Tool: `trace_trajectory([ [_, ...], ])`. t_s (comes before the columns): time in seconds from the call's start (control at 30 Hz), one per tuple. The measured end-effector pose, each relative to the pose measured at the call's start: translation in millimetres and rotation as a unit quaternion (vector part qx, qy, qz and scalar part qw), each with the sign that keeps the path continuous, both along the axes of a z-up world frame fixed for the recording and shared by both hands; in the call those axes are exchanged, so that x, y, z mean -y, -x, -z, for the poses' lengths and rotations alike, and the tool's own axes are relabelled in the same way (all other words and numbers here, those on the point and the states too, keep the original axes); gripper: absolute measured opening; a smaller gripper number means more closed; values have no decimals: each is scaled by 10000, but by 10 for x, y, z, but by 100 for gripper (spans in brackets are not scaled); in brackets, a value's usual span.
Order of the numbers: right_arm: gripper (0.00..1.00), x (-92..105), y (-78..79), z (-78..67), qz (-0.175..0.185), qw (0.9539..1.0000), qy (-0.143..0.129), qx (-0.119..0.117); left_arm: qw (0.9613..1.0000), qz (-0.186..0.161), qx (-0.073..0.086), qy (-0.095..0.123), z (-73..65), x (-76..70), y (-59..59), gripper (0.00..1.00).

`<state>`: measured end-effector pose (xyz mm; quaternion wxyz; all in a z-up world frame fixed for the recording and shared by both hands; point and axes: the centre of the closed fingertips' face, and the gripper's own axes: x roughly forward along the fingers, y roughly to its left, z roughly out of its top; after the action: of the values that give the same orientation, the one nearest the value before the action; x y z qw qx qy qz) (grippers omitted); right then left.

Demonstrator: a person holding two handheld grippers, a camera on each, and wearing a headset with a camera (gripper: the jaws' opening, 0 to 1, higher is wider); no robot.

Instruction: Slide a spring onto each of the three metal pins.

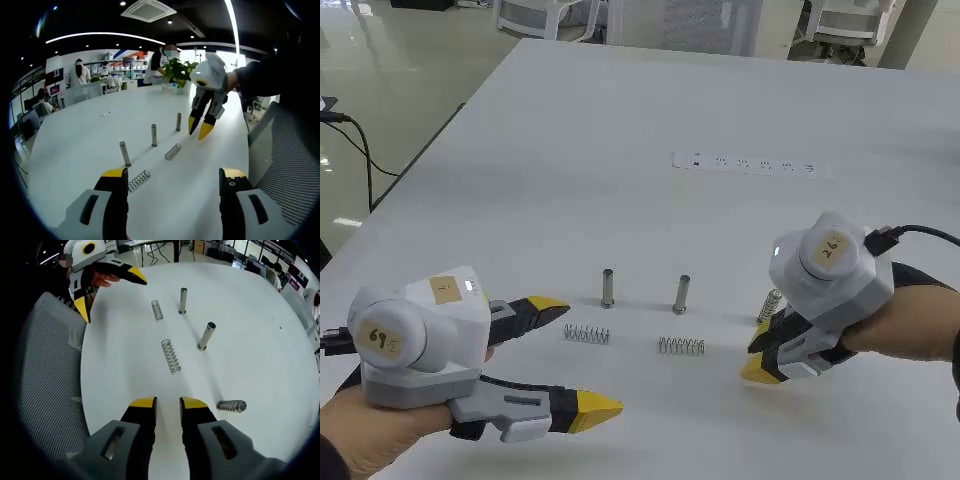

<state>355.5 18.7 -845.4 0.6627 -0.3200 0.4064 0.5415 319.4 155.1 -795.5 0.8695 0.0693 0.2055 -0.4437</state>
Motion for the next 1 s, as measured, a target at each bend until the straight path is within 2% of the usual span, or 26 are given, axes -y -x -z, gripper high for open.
trace_trajectory([
  [0.4,20,-299,-79,-35,-258,9995,-71,161,10000,25,8,-13,-7,29,12,72],
  [0.73,20,-401,-177,19,-438,9988,34,219,10000,39,7,-11,-12,43,12,72],
  [1.0,20,-450,-212,102,-571,9981,169,141,10000,58,2,-4,-19,62,11,72],
])
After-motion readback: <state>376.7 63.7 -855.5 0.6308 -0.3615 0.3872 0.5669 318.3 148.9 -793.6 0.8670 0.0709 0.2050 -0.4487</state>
